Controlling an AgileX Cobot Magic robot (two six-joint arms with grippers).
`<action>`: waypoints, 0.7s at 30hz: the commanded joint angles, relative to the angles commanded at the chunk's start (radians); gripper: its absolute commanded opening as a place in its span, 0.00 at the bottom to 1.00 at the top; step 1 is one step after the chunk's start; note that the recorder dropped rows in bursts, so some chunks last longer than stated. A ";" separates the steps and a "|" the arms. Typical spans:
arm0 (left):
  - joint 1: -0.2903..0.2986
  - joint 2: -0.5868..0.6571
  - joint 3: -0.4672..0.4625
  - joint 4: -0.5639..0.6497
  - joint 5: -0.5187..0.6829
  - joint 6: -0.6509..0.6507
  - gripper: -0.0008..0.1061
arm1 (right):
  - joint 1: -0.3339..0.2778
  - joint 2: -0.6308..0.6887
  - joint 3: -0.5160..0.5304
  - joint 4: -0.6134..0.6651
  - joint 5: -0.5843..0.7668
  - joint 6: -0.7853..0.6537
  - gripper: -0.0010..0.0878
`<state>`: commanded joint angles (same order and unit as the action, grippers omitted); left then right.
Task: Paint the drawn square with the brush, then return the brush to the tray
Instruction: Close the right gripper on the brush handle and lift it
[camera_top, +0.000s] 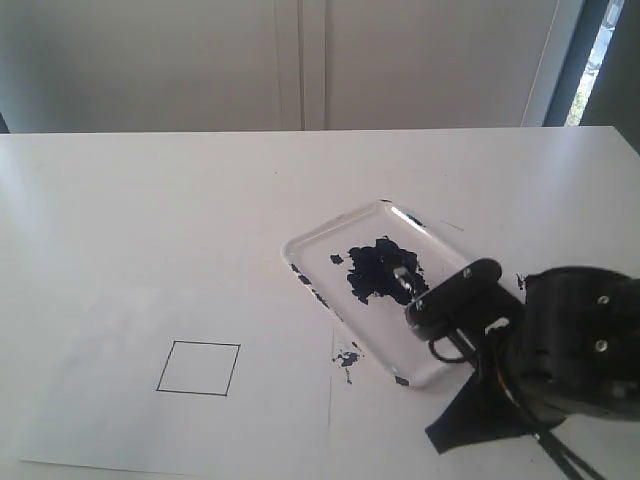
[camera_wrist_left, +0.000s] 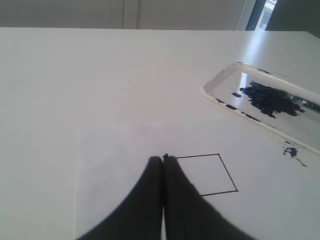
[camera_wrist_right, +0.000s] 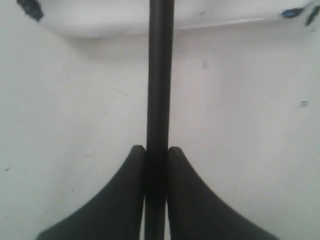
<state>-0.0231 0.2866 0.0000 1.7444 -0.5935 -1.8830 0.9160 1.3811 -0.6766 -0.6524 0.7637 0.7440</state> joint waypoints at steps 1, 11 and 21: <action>0.000 0.000 0.000 0.000 0.000 0.000 0.01 | 0.000 -0.027 -0.022 0.009 0.027 -0.026 0.01; 0.000 0.000 0.000 0.000 -0.002 0.000 0.01 | 0.000 -0.093 -0.266 0.123 0.372 -0.341 0.01; 0.000 0.000 0.000 0.000 -0.002 0.000 0.01 | 0.000 -0.064 -0.369 0.234 0.457 -0.510 0.01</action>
<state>-0.0231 0.2866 0.0000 1.7444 -0.5954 -1.8829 0.9160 1.3171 -1.0452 -0.4179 1.2211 0.2342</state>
